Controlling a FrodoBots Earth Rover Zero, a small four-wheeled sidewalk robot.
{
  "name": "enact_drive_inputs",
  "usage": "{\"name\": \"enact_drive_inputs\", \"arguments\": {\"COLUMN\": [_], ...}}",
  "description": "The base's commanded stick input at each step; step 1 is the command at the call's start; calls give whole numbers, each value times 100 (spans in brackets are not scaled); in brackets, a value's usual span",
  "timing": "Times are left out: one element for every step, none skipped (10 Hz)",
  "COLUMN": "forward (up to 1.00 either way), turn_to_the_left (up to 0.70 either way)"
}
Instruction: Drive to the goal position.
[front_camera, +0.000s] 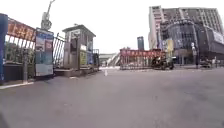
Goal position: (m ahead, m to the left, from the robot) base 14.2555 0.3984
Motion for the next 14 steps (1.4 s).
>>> {"name": "enact_drive_inputs", "arguments": {"forward": [45,45,45,45,45,45,45,45,45,45,45,45,45,45], "turn_to_the_left": [0,0,0,0,0,0,0,0,0,0,0,0,0,0]}}
